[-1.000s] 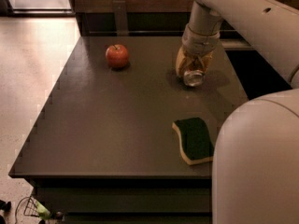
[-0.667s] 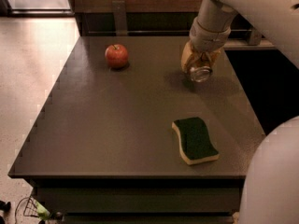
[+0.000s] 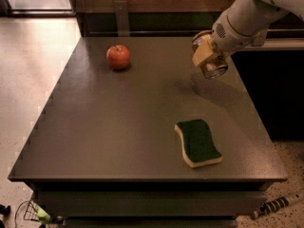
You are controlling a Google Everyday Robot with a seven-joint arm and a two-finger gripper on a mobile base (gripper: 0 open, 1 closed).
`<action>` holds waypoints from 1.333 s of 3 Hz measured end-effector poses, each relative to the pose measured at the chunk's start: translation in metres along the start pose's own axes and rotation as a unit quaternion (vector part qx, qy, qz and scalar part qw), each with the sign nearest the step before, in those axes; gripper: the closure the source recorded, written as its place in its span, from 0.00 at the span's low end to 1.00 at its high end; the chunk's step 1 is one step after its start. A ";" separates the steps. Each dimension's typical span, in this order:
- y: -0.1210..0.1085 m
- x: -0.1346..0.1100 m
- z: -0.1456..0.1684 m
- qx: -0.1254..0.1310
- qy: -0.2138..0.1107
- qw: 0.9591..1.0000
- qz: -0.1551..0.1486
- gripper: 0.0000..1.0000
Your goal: Place orange can upright
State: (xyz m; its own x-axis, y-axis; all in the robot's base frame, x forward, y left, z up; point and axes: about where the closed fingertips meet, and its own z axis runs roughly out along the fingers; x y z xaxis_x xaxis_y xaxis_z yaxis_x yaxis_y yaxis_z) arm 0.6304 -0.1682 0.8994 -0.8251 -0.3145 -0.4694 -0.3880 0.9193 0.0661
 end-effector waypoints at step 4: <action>0.035 -0.029 -0.009 -0.164 -0.205 0.921 -0.286 1.00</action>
Offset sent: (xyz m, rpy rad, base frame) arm 0.0100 0.0333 0.0388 0.1350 -0.3711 0.6770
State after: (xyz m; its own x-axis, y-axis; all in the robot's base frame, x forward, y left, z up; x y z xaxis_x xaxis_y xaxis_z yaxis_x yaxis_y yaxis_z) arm 0.6366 -0.1293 0.9233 -0.2479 -0.5483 -0.7987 -0.8703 0.4882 -0.0650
